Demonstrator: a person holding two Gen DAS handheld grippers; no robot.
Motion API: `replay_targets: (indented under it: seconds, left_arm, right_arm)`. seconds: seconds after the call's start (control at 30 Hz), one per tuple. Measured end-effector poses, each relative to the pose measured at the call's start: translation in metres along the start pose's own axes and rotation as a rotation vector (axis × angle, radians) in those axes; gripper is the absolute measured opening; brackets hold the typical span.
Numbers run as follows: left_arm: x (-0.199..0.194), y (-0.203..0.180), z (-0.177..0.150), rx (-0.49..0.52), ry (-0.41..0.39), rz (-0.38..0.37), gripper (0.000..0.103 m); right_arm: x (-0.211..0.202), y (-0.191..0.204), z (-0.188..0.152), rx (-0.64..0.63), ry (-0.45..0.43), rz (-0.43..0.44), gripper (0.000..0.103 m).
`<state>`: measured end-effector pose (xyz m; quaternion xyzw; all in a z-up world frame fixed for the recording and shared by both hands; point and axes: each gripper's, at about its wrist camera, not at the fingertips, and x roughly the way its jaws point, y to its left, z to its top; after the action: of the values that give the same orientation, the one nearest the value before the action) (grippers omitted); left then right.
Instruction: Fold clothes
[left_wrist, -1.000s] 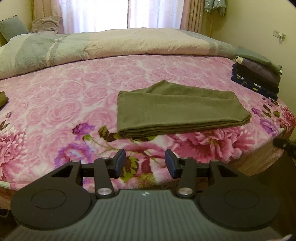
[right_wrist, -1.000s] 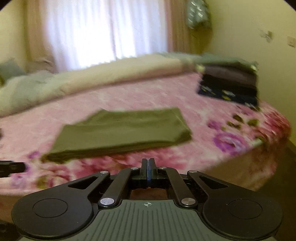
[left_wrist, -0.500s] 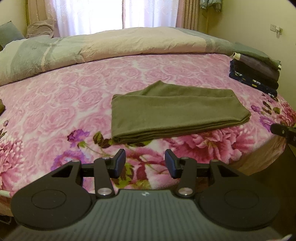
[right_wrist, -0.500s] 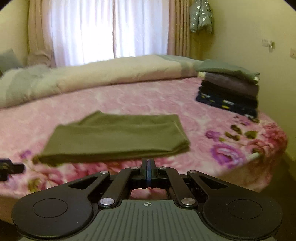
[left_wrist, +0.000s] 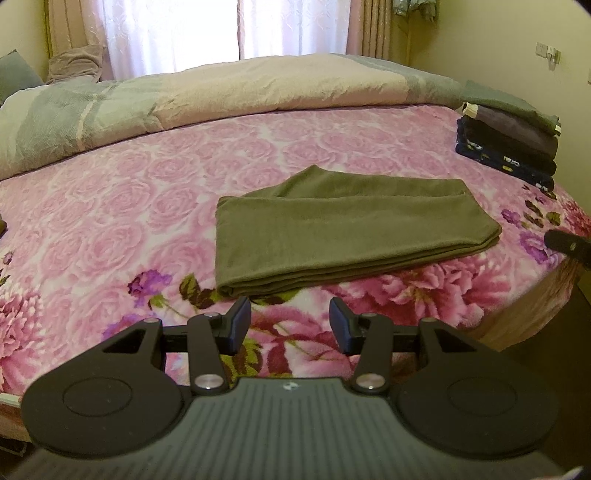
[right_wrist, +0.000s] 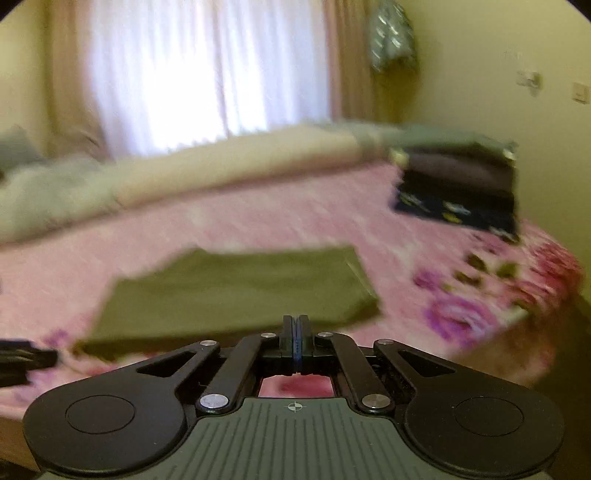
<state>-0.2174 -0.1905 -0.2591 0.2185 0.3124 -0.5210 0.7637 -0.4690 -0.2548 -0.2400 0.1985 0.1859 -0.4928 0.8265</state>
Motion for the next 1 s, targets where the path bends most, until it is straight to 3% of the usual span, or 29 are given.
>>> replay_targets:
  seconds: [0.1, 0.3, 0.43, 0.6, 0.73, 1.0]
  left_arm:
    - [0.003, -0.001, 0.001, 0.005, 0.005, -0.002, 0.043]
    - [0.015, -0.004, 0.004, 0.016, 0.021, -0.002, 0.043]
    - [0.027, -0.007, 0.006, 0.021, 0.039, 0.005, 0.043]
    - [0.041, -0.008, 0.012, 0.017, 0.057, 0.008, 0.043]
    - [0.051, -0.007, 0.015, 0.014, 0.068, 0.017, 0.043]
    - [0.071, -0.008, 0.02, 0.014, 0.094, 0.022, 0.043]
  right_arm:
    - [-0.008, -0.007, 0.0, 0.041, -0.109, -0.009, 0.0]
    - [0.006, -0.025, 0.001, 0.094, -0.009, -0.044, 0.0]
    - [0.01, -0.035, -0.005, 0.094, -0.042, -0.002, 0.0]
    - [0.046, -0.045, -0.009, 0.129, 0.131, -0.103, 0.0]
    - [0.061, -0.048, -0.009, 0.128, 0.182, -0.13, 0.0]
    - [0.077, -0.063, -0.005, 0.174, 0.098, -0.066, 0.0]
